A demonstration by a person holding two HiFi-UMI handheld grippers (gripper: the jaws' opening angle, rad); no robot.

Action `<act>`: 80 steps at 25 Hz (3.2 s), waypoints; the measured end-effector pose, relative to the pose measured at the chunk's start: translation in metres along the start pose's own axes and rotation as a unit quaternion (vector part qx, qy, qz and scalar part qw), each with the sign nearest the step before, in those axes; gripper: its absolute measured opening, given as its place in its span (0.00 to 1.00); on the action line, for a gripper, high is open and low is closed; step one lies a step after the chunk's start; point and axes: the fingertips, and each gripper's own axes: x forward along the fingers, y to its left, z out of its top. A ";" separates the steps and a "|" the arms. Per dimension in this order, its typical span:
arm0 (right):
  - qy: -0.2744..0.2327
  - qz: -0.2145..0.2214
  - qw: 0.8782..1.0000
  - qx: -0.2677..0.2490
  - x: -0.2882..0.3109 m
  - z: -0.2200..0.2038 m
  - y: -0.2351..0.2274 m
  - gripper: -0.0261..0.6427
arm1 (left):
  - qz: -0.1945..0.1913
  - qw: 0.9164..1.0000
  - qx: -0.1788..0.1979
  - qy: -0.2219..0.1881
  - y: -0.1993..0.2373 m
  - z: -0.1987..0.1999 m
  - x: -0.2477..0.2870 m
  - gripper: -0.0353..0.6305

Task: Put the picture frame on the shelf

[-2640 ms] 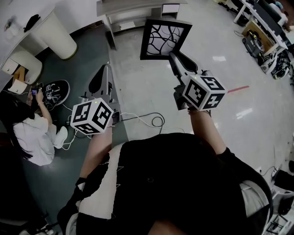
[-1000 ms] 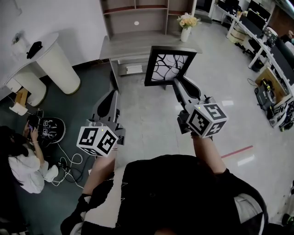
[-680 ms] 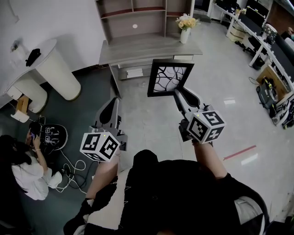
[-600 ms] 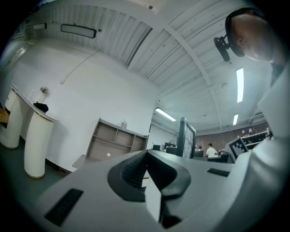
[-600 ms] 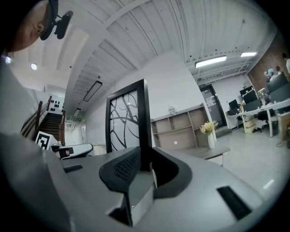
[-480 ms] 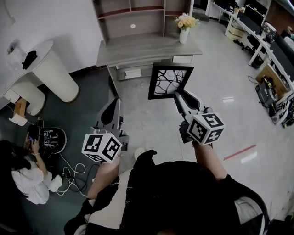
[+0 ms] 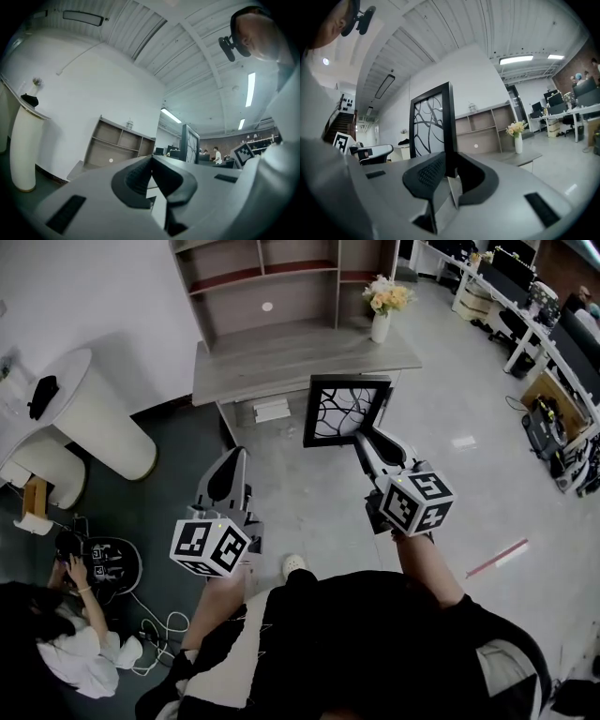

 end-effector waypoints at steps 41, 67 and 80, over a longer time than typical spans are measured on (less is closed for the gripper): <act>0.002 -0.038 0.999 0.006 0.308 0.039 -0.119 0.17 | -0.025 1.000 -0.005 -0.006 0.209 0.026 0.258 0.07; 0.057 0.040 0.997 -0.043 0.541 0.112 -0.283 0.16 | 0.043 0.998 0.018 -0.038 0.292 0.027 0.423 0.07; 0.204 0.041 0.978 0.014 0.642 0.097 -0.319 0.16 | 0.045 0.998 0.023 -0.024 0.307 0.029 0.449 0.07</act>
